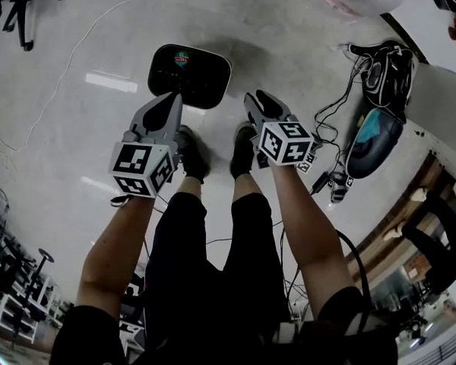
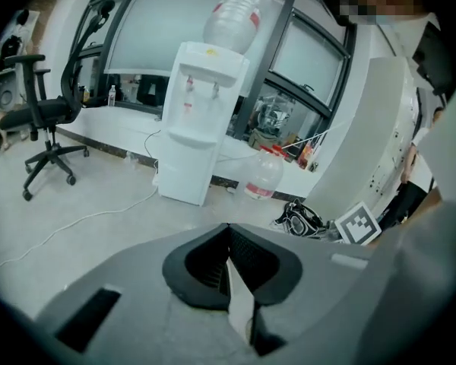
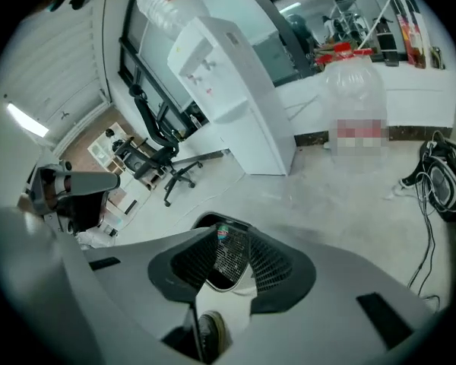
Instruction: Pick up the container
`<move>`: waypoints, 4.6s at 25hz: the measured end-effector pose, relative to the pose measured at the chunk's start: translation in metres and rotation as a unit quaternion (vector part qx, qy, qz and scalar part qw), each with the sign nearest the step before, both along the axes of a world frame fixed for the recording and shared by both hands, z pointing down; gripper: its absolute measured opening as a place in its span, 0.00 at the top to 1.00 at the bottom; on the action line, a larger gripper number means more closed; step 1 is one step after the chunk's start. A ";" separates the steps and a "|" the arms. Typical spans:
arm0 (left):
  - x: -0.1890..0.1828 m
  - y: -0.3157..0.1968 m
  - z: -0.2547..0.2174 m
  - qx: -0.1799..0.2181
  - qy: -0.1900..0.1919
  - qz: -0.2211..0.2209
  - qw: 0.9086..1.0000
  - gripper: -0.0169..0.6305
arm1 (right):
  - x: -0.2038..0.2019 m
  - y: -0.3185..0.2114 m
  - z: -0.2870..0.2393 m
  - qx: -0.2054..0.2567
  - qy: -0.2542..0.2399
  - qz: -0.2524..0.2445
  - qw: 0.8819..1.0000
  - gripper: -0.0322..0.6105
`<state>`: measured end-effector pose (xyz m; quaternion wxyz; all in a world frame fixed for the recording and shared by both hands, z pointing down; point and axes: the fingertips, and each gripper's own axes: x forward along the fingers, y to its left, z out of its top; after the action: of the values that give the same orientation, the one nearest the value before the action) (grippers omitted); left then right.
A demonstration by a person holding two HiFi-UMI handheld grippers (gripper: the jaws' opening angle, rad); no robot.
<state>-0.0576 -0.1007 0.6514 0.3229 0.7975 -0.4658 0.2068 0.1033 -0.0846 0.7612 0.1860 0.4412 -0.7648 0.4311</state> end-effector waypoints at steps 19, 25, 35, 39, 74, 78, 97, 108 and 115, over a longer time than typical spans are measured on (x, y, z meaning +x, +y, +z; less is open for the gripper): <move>-0.007 -0.011 0.164 -0.009 -0.028 0.027 0.999 0.96 | -0.009 -0.007 0.233 -0.080 -0.030 0.069 0.994 0.79; -0.005 -0.009 0.193 -0.008 -0.027 0.025 0.999 0.96 | -0.019 -0.019 0.270 -0.079 -0.034 0.056 0.995 0.79; -0.013 -0.009 0.212 0.005 -0.017 0.009 1.000 0.96 | -0.036 -0.022 0.308 -0.095 -0.056 0.047 0.993 0.79; -0.016 -0.005 0.215 0.010 -0.014 0.005 1.000 0.96 | -0.037 -0.018 0.311 -0.115 -0.082 0.050 0.989 0.79; 0.010 0.048 0.174 -0.007 -0.014 0.056 0.998 0.96 | -0.003 -0.007 0.183 -0.183 0.072 0.162 0.967 0.87; 0.003 0.048 0.168 -0.002 -0.045 0.063 0.997 0.96 | -0.006 -0.007 0.157 -0.192 0.074 0.179 0.962 0.88; 0.102 0.116 0.239 -0.094 -0.037 0.307 0.946 0.70 | -0.023 -0.013 0.112 -0.198 0.087 0.138 0.967 0.89; 0.097 0.113 0.234 -0.066 -0.060 0.320 0.943 0.87 | -0.035 -0.017 0.092 -0.199 0.050 0.093 0.974 0.91; 0.064 0.100 0.197 -0.028 -0.045 0.257 0.965 0.86 | -0.063 -0.027 0.055 -0.165 0.004 0.040 0.985 0.89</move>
<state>0.0065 -0.0012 0.8488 0.2597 0.8709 -0.2537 0.3312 0.0398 -0.1113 0.8160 0.2421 0.4364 -0.6640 0.5568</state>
